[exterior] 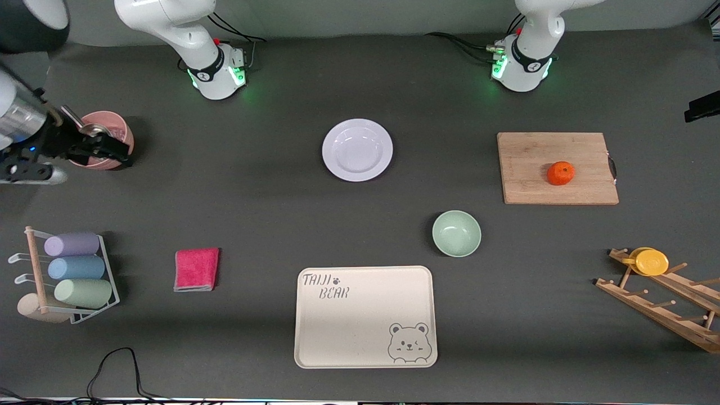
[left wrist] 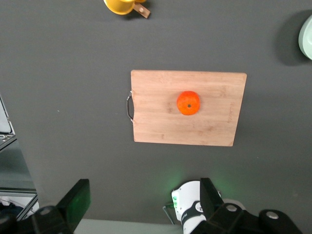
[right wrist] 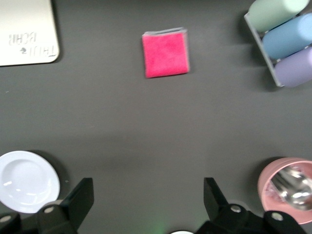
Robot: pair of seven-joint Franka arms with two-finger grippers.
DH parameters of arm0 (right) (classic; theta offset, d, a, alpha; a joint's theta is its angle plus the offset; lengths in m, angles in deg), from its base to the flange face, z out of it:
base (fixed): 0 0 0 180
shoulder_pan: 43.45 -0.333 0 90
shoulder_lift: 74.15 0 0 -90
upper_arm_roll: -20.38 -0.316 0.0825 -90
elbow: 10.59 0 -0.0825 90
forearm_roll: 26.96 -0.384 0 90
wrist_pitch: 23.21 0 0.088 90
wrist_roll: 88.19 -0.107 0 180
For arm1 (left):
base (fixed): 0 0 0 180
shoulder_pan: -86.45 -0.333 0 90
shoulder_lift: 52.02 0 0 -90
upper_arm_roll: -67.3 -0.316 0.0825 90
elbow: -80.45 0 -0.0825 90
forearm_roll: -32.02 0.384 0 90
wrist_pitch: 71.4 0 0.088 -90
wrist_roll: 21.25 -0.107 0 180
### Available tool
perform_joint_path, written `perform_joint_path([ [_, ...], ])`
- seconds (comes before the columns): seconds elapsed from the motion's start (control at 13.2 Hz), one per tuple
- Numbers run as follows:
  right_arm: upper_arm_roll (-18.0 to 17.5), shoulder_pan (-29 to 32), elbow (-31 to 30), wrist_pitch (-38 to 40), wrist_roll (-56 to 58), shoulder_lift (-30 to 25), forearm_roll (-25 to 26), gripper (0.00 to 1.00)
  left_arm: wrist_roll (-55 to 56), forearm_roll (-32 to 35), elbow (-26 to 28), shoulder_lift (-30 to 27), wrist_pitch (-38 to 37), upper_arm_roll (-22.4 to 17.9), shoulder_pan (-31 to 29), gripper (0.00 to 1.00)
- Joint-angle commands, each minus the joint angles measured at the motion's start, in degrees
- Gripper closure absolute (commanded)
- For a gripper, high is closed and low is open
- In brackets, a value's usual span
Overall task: Place orange and plate with both arms
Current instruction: 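Move the left gripper down onto the orange while the right gripper approaches the plate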
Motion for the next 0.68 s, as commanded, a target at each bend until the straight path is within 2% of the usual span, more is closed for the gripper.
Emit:
perform_joint_path([
  [0.0,-0.1,-4.5,-13.5,-6.1,-6.4,-10.8,0.7,0.00,0.7,-2.9,7.5,-4.5,2.1,0.0,0.1,0.00],
  [0.23,-0.1,-10.4,-18.2,-7.7,-13.8,-14.6,0.8,0.00,4.4,-3.3,25.2,-12.6,15.0,0.0,0.4,0.00],
  [0.61,-0.1,-14.0,-21.9,-12.0,-15.7,-15.9,0.4,0.00,5.5,-4.0,46.1,-16.7,32.8,0.6,0.9,0.00],
])
